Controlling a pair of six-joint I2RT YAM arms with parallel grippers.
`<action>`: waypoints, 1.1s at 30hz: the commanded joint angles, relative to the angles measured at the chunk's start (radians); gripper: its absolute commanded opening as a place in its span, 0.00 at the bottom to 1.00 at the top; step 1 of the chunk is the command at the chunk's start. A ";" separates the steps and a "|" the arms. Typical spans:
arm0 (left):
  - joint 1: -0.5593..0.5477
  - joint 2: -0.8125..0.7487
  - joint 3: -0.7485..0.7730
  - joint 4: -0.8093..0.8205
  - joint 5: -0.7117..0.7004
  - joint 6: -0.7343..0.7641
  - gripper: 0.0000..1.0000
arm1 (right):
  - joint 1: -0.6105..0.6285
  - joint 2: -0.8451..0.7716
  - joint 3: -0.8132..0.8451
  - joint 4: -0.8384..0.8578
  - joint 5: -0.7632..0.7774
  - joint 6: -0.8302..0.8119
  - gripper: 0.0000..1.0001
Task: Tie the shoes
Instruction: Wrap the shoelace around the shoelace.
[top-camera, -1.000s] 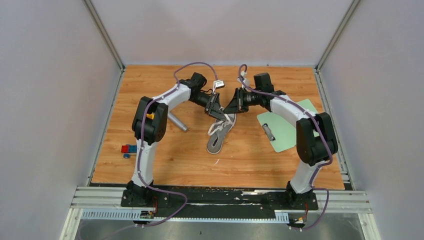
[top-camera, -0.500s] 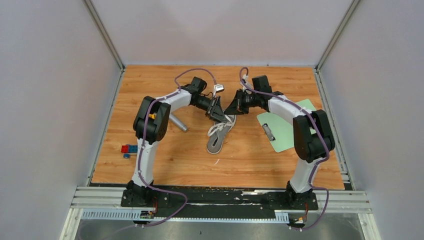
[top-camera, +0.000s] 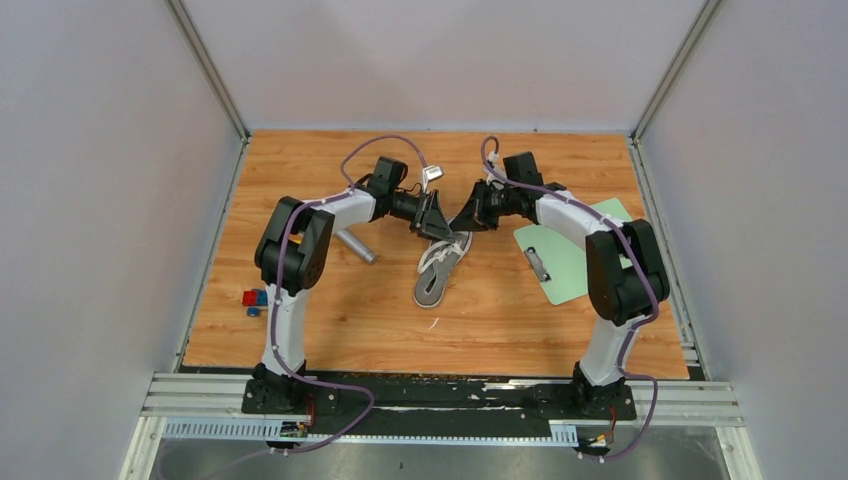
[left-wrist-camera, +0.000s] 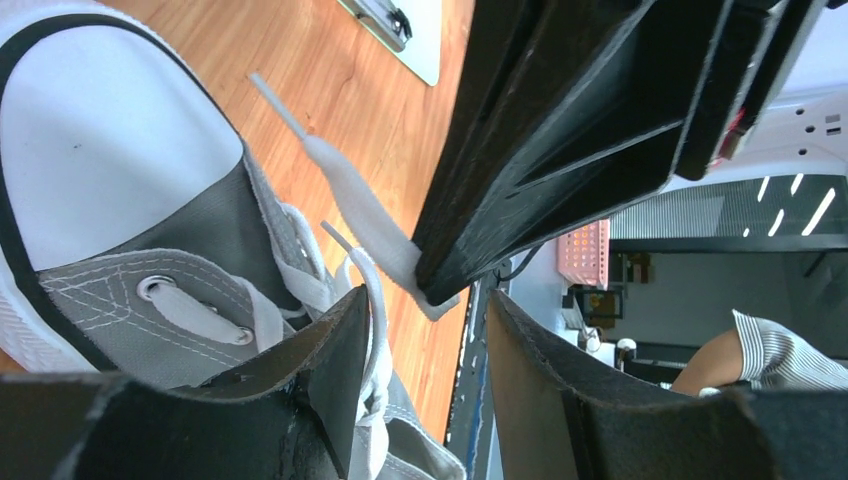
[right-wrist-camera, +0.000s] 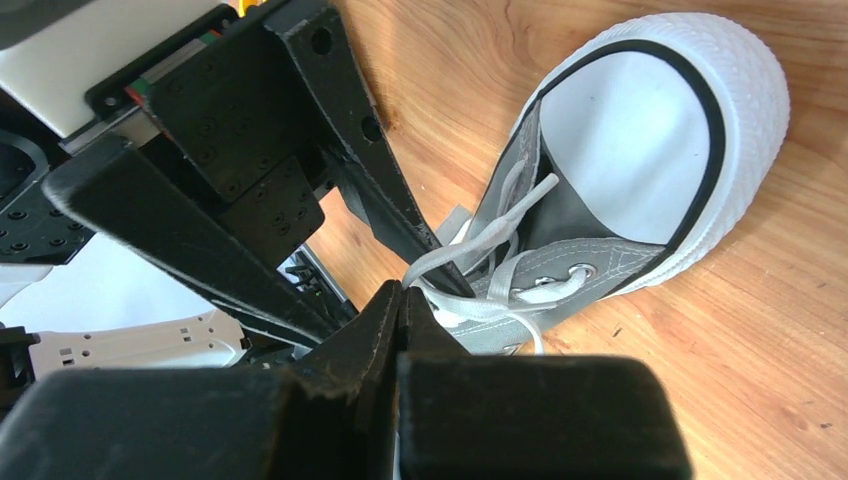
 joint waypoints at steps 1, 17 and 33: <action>0.004 -0.074 -0.027 0.113 0.004 -0.057 0.54 | 0.020 -0.009 0.002 0.028 -0.015 0.046 0.00; 0.003 -0.101 -0.030 -0.040 -0.003 0.119 0.29 | 0.061 0.002 0.015 0.053 -0.002 0.048 0.00; 0.003 -0.118 0.076 -0.283 0.009 0.338 0.10 | -0.007 -0.074 -0.006 0.071 -0.162 -0.237 0.55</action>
